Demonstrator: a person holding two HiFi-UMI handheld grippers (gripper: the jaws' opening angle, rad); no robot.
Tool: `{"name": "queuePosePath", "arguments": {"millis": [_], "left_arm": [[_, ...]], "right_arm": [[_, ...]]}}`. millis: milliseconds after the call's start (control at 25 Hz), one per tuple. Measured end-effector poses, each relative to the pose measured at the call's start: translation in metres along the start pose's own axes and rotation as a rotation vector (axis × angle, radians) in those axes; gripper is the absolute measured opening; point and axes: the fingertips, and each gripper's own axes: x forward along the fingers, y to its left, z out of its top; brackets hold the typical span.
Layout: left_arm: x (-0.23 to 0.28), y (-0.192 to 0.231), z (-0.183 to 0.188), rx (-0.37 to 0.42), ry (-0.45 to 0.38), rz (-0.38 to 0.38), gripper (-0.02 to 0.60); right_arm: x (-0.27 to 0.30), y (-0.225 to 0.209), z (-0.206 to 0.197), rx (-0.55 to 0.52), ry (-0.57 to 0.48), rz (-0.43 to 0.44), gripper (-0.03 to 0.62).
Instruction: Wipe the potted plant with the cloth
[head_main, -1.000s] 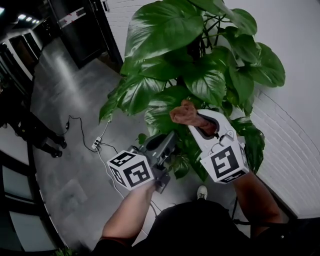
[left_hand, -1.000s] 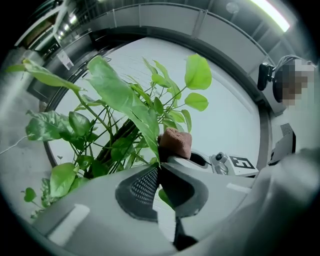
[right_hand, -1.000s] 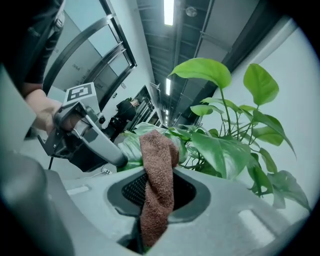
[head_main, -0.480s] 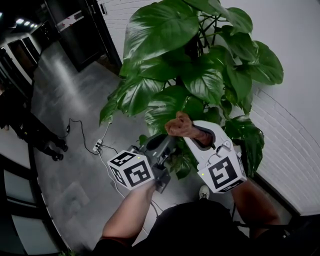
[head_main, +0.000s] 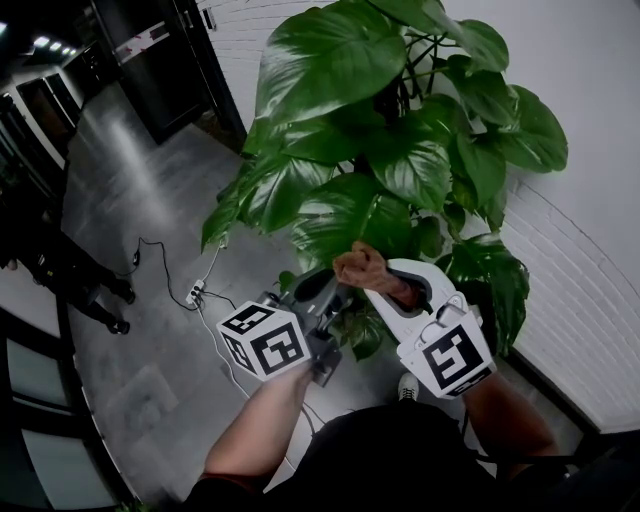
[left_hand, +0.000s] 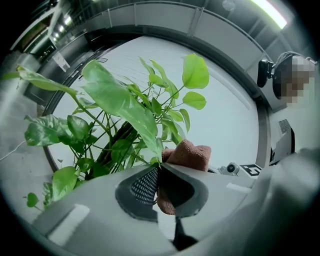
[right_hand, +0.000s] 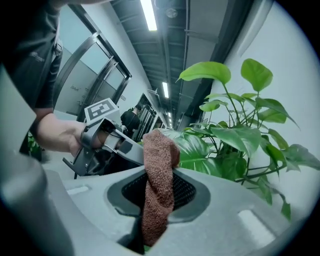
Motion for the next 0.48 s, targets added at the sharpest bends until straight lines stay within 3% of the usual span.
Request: {"name": "queuePosePath", "arguments": {"millis": [360,480], "left_arm": [[0.004,0.007,-0.008,0.077,0.0,0.024,0.023],[0.007,0.01,-0.015,0.115,0.014,0.037,0.023]], "right_arm": [[-0.014,0.024,0.002,-0.105,0.068,0.067,0.069],[-0.019,0.014,0.015,-0.118,0.045,0.036,0.069]]}}
